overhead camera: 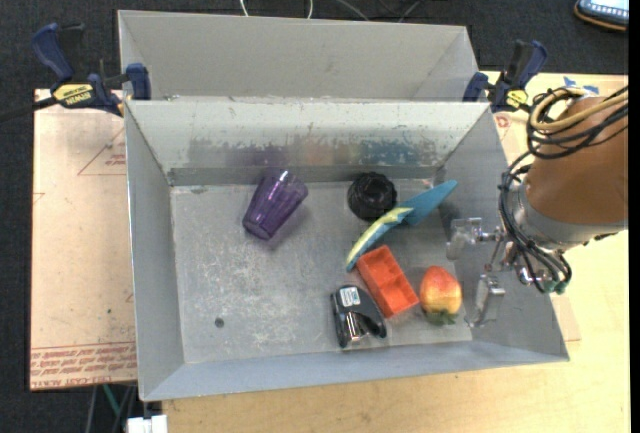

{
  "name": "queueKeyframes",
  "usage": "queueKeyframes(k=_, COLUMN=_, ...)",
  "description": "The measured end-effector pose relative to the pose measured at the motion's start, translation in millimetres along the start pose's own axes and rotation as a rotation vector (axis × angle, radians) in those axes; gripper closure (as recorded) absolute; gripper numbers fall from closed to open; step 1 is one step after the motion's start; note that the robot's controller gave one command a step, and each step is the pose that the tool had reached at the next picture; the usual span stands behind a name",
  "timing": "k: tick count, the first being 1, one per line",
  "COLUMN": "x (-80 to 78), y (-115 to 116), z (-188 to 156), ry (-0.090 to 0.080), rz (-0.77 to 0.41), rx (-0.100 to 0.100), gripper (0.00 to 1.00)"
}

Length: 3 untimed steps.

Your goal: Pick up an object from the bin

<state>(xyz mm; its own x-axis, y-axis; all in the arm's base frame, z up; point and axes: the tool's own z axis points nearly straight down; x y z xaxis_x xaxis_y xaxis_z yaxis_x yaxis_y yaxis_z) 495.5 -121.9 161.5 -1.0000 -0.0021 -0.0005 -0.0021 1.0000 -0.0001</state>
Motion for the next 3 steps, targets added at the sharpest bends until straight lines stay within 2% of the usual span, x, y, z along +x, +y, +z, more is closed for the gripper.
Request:
queueKeyframes(k=1, x=0.0, y=0, z=0, ry=0.0, rz=0.0, rx=0.0, gripper=0.0)
queueKeyframes(k=2, x=-41.4, y=12, z=55, ry=-0.002, rz=-0.161, rx=-0.002, gripper=0.0)
queueKeyframes(k=3, x=-29.5, y=8, z=64, ry=-0.001, rz=-0.199, rx=0.0, gripper=0.0)
